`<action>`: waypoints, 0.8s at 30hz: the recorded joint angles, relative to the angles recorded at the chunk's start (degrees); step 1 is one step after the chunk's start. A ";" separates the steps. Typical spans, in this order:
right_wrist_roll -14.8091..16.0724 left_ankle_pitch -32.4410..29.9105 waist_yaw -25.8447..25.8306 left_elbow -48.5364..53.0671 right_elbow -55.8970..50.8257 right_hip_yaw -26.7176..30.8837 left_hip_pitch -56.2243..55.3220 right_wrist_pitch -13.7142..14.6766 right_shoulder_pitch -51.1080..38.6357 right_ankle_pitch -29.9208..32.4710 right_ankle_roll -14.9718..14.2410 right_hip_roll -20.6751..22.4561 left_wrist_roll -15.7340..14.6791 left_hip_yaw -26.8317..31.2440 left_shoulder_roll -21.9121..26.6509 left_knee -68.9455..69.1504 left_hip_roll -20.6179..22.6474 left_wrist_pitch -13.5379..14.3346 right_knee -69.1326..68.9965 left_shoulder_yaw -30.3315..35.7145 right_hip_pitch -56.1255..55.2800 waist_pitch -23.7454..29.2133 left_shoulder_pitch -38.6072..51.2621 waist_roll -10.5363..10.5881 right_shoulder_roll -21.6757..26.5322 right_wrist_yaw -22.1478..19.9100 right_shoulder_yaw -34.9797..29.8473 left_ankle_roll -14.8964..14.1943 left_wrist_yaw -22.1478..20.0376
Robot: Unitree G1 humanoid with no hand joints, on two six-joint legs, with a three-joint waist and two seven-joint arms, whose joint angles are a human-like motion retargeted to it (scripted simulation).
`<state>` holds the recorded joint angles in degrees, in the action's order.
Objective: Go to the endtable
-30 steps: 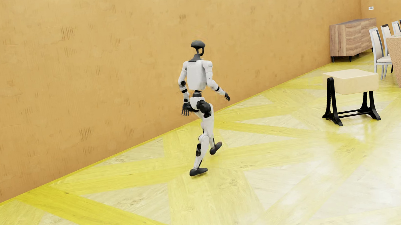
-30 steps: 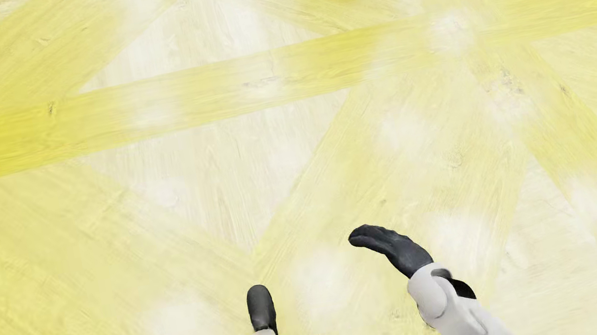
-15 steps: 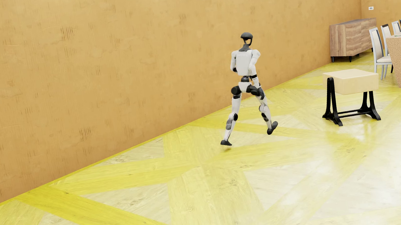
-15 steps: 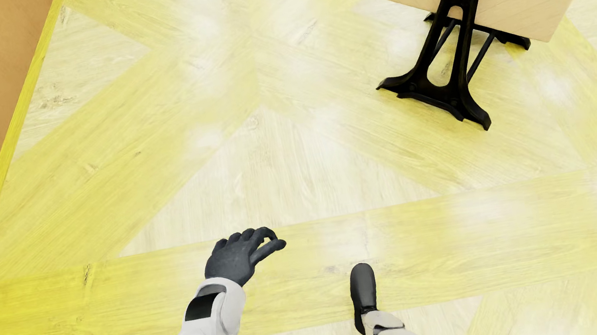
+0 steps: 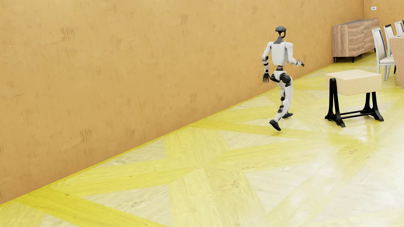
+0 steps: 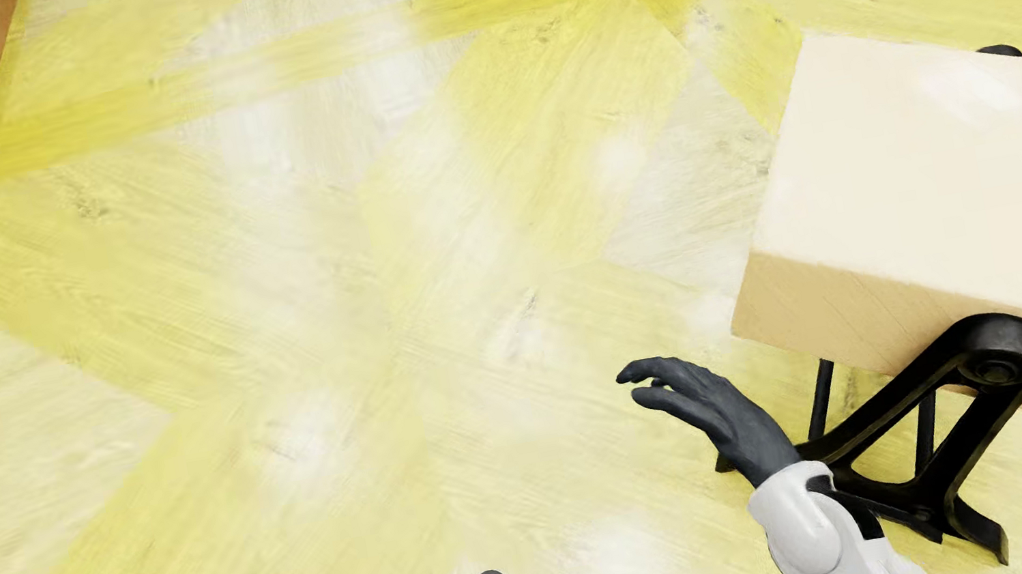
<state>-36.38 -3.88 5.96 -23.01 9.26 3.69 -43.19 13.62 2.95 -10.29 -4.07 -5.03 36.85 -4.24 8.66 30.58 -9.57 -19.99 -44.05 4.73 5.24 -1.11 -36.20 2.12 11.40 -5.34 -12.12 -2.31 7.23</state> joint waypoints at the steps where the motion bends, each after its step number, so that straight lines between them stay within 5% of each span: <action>1: 0.64 6.92 -0.65 -0.05 -3.35 1.38 0.83 -0.85 4.35 7.21 0.45 -3.74 1.12 -4.56 -2.03 9.17 -1.78 -0.65 -16.88 0.63 -7.93 0.88 0.13 -0.45 -0.33 0.76 -0.57 1.20 -1.46; 3: -3.07 17.69 -4.24 -4.40 -2.05 -0.77 9.43 -5.40 11.18 -0.60 12.90 -12.35 2.85 -13.24 -2.43 13.69 -3.07 -3.74 -35.78 4.54 -27.74 2.54 7.99 -1.74 -3.86 -1.08 0.07 1.79 -3.92; 4: -5.42 21.06 -6.70 -7.09 0.96 -1.37 16.29 -6.80 13.52 -2.66 13.70 -9.65 3.63 -17.63 -0.79 10.68 -1.88 -4.71 -36.09 8.12 -35.58 2.90 13.22 -2.12 -5.34 -4.08 1.23 1.94 -4.99; 5: -4.42 23.93 -9.00 -9.21 4.55 -1.41 23.16 -7.34 15.79 -4.29 9.07 -3.06 4.16 -21.85 2.08 6.84 0.09 -4.53 -31.61 12.49 -41.31 3.00 18.22 -2.17 -6.60 -6.91 3.41 2.21 -5.29; 7: 3.41 29.63 -13.00 -8.43 10.13 0.25 34.55 -8.15 20.50 -3.20 -2.34 12.09 4.19 -29.63 9.55 1.46 5.37 -1.32 -12.28 19.63 -47.62 2.91 24.83 -1.49 -6.13 -8.62 10.59 2.80 -4.72; 8: 6.06 31.47 -14.74 -6.75 11.20 -0.92 38.92 -8.74 23.14 3.83 -7.08 16.47 2.75 -32.52 13.96 -0.21 8.20 0.25 2.10 21.90 -48.05 2.78 28.08 -0.99 -5.53 -9.03 15.59 3.76 -4.39; 9: 8.30 31.56 -16.00 -4.26 8.68 -12.80 42.03 -13.09 24.45 15.82 -6.94 15.45 1.57 -33.62 18.55 0.43 11.03 0.99 16.37 22.51 -46.82 2.44 32.27 -0.93 -6.47 -8.95 21.59 4.28 -2.78; 10: 10.83 29.98 -17.02 -2.31 5.53 -34.92 42.61 -15.50 27.85 21.26 16.88 10.68 1.34 -33.17 22.45 6.98 11.91 0.91 22.95 23.00 -42.96 1.86 36.31 -1.33 -9.30 -10.08 29.03 1.44 -2.62; 11: 13.59 22.50 -19.58 -0.67 2.46 -36.28 40.08 -16.38 31.64 3.91 18.21 5.00 2.60 -30.04 25.43 21.84 11.27 0.40 20.51 23.25 -38.16 1.58 39.68 -1.51 -12.75 -12.19 37.15 -3.75 -4.26; 12: 16.28 12.55 -22.00 0.11 2.19 -35.35 34.39 -14.60 33.31 -4.93 18.26 1.97 4.09 -26.45 28.13 39.92 8.44 -0.59 13.32 21.95 -37.49 2.13 41.93 -2.02 -16.77 -14.74 43.63 -5.78 -7.87; 13: 18.17 12.85 -23.71 1.57 3.13 -32.13 27.76 -14.32 30.54 -9.57 18.27 1.02 4.37 -24.36 29.85 53.74 3.43 -1.79 4.76 17.50 -39.37 3.19 39.91 -2.26 -19.08 -17.64 47.90 -4.47 -13.50; 14: 19.52 15.89 -23.99 2.89 4.32 -27.81 20.72 -14.37 25.63 -12.10 18.27 1.92 2.17 -22.15 28.99 60.87 -2.64 -2.58 -1.03 11.33 -41.17 4.09 34.92 -2.46 -19.55 -20.11 49.03 2.83 -19.04; 15: 19.77 18.76 -22.90 3.03 5.62 -22.72 14.35 -12.79 21.77 -12.94 18.27 4.33 -2.00 -18.91 27.54 59.99 -7.39 -2.52 -3.53 6.83 -42.21 4.47 29.87 -2.78 -18.47 -19.59 46.40 6.62 -21.25; 16: 16.38 19.80 -20.84 1.95 7.15 -17.16 8.66 -10.47 18.73 -12.23 18.27 7.39 -4.76 -14.60 26.01 52.98 -9.50 -2.00 -3.50 5.16 -42.25 4.46 24.59 -3.20 -16.10 -16.09 39.34 10.08 -19.77; 18: -0.31 18.54 -15.70 -1.71 9.06 -8.24 5.58 -6.19 15.71 -11.01 18.28 11.66 -1.53 -2.57 23.51 26.82 -7.99 -1.76 -3.16 6.32 -41.38 3.85 17.13 -4.09 -7.34 -2.12 21.07 9.45 -10.53; 19: -7.61 7.37 -12.98 -2.32 8.27 -6.59 7.99 -5.60 13.24 -12.75 18.56 11.47 1.05 12.79 20.40 15.32 -3.00 -1.71 -3.82 5.75 -40.80 3.40 13.96 -4.70 -3.78 6.19 13.62 0.04 -7.68; 20: -10.96 12.05 -11.43 -2.02 7.15 -2.86 15.03 -5.53 10.17 -14.76 16.86 12.67 2.33 23.23 16.71 10.79 1.12 -1.80 -6.49 3.43 -41.81 3.01 10.80 -4.93 -2.29 13.11 7.48 -11.31 -6.97; 21: -10.94 20.19 -10.90 -1.57 6.02 3.14 20.50 -5.93 6.98 -15.55 12.84 14.35 2.84 20.01 12.03 8.24 1.14 -1.81 -9.90 0.95 -43.47 2.97 8.74 -5.00 -1.68 16.35 3.21 -11.86 -7.71; 22: -9.23 26.01 -10.31 -2.00 5.43 4.31 24.22 -6.78 4.60 -15.45 10.70 13.02 3.68 9.04 7.24 5.23 -1.30 -2.06 -11.85 -0.63 -45.28 3.02 8.69 -5.26 -1.55 15.52 1.11 -11.89 -9.13; 24: -7.76 27.98 -8.71 -6.42 5.90 -11.11 29.90 -10.13 4.16 -14.66 12.63 0.84 6.04 -2.10 0.10 -3.76 -0.08 -4.30 -9.15 -0.48 -46.41 2.48 14.06 -6.22 -2.66 8.55 2.36 -11.89 -11.10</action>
<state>-44.14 24.10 -2.75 -29.43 15.16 -7.41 -13.28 3.49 7.11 -24.95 8.56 -4.19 42.90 -6.34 8.76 26.82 -9.65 -24.29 -53.20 4.25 -41.17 1.37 -22.14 -4.10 8.74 3.20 -9.75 -14.20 -3.87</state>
